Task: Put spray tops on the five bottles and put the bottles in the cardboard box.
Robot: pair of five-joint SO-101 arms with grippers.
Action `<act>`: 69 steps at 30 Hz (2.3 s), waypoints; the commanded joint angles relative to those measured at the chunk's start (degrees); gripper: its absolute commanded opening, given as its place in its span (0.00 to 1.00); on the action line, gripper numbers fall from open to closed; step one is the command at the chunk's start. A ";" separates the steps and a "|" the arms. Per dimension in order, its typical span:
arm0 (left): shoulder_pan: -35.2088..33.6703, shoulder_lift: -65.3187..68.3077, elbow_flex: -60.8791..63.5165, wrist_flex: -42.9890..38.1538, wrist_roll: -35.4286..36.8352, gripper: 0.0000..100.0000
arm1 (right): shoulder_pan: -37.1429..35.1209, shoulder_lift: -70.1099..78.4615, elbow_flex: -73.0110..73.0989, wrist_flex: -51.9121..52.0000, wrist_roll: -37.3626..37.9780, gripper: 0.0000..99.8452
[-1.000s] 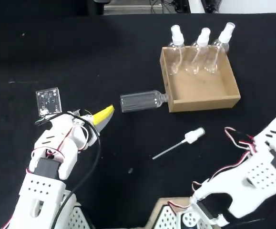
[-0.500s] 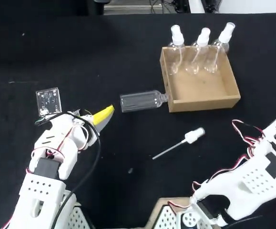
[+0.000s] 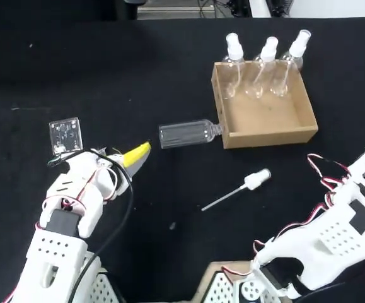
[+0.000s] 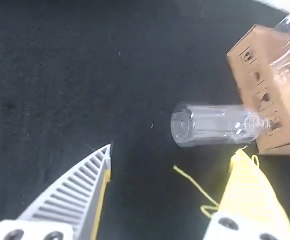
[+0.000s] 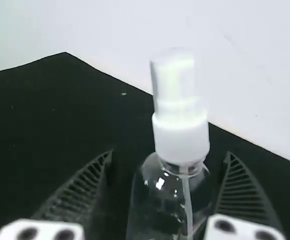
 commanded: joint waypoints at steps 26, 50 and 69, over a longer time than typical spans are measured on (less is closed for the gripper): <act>0.22 -0.97 -1.10 -1.41 0.26 0.35 | 1.32 -4.97 -2.42 0.26 2.46 0.01; 0.22 -0.97 -1.01 -1.14 0.26 0.35 | -7.47 -45.85 18.51 16.00 2.99 0.01; 0.22 -0.97 -1.01 -1.41 0.26 0.35 | 0.09 -38.37 15.87 22.15 2.99 0.01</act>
